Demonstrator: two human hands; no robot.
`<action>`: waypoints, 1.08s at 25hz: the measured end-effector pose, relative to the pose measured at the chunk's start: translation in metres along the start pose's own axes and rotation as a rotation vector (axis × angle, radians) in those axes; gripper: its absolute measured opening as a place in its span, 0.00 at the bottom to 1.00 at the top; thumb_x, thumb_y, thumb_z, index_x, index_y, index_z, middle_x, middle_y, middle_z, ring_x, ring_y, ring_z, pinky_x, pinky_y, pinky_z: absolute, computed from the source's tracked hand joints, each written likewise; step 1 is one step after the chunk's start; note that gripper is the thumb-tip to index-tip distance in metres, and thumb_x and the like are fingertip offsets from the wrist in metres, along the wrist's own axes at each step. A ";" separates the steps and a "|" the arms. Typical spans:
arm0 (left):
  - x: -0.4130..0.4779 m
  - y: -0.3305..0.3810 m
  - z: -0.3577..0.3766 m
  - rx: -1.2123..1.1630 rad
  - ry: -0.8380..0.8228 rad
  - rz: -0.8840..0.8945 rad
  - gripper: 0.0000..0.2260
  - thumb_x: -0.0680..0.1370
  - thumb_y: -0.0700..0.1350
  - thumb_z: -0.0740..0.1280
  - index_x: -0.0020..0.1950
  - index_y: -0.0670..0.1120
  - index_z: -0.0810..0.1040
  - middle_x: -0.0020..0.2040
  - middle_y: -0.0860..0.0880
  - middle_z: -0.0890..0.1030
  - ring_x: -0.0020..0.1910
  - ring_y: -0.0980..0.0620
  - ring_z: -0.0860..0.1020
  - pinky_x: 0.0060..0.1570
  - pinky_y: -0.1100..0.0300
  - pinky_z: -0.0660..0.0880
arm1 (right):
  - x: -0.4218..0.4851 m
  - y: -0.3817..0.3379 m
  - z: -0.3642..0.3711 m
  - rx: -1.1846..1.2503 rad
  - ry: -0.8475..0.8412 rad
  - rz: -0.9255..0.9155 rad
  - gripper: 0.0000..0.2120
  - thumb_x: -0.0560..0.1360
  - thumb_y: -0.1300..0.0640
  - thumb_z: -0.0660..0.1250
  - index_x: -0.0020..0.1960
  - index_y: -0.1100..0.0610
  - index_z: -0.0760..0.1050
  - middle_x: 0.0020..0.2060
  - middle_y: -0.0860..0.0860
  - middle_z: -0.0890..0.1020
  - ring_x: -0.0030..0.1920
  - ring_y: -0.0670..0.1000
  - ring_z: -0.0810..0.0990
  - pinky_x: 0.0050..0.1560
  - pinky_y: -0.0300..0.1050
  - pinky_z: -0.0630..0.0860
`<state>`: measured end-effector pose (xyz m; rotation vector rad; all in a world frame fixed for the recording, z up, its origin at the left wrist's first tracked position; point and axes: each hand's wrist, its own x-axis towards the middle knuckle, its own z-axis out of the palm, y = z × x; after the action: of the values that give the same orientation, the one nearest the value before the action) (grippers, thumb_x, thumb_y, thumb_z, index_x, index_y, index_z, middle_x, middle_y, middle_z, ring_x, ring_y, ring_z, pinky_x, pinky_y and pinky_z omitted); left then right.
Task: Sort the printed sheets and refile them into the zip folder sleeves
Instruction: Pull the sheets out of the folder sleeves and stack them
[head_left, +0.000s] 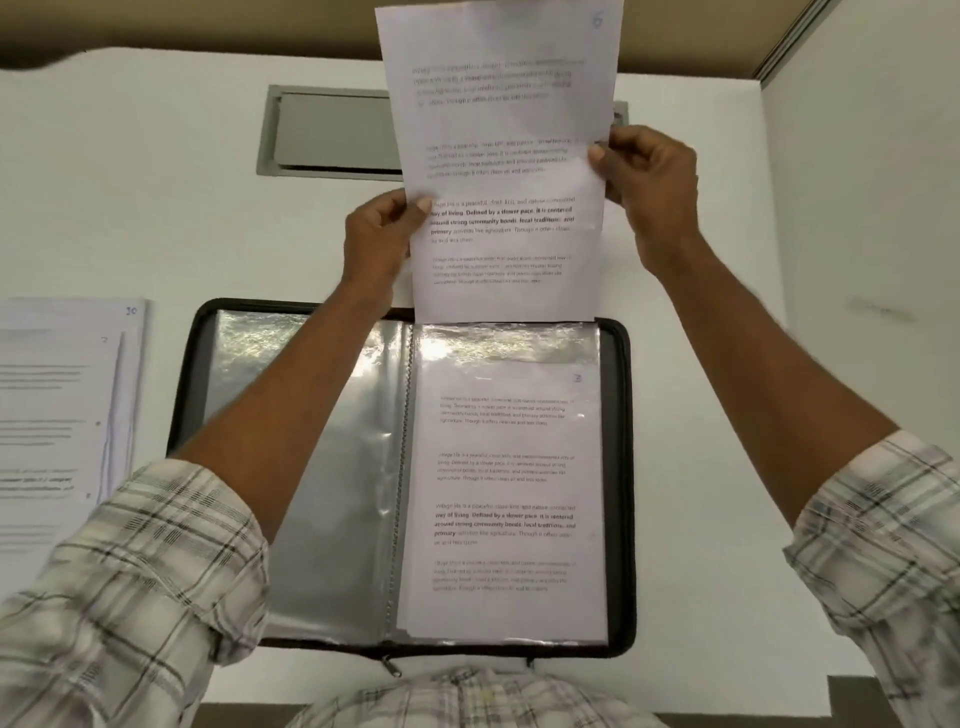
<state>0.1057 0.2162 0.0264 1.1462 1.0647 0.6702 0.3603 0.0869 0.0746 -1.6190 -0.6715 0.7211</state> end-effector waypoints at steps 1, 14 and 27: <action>-0.001 0.012 -0.003 -0.049 0.019 0.006 0.12 0.79 0.41 0.74 0.61 0.41 0.83 0.55 0.45 0.87 0.56 0.47 0.85 0.56 0.50 0.83 | 0.000 -0.010 0.003 0.014 -0.014 -0.038 0.13 0.78 0.60 0.71 0.61 0.65 0.81 0.52 0.55 0.87 0.53 0.56 0.87 0.55 0.57 0.83; -0.113 0.063 -0.164 -0.065 0.182 0.073 0.12 0.79 0.43 0.74 0.61 0.42 0.84 0.55 0.47 0.87 0.56 0.48 0.85 0.59 0.46 0.82 | -0.101 -0.076 0.125 0.206 -0.189 -0.036 0.16 0.76 0.64 0.73 0.63 0.64 0.79 0.50 0.56 0.88 0.53 0.57 0.87 0.56 0.56 0.83; -0.215 -0.005 -0.490 0.290 0.418 -0.081 0.15 0.76 0.45 0.77 0.62 0.47 0.84 0.51 0.51 0.85 0.49 0.53 0.83 0.52 0.61 0.77 | -0.298 0.002 0.430 0.211 -0.245 0.457 0.08 0.75 0.67 0.74 0.53 0.63 0.82 0.47 0.57 0.88 0.49 0.57 0.87 0.52 0.50 0.85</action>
<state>-0.4275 0.2191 0.0682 1.2303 1.5949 0.7253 -0.1601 0.1322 0.0452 -1.5132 -0.3779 1.2955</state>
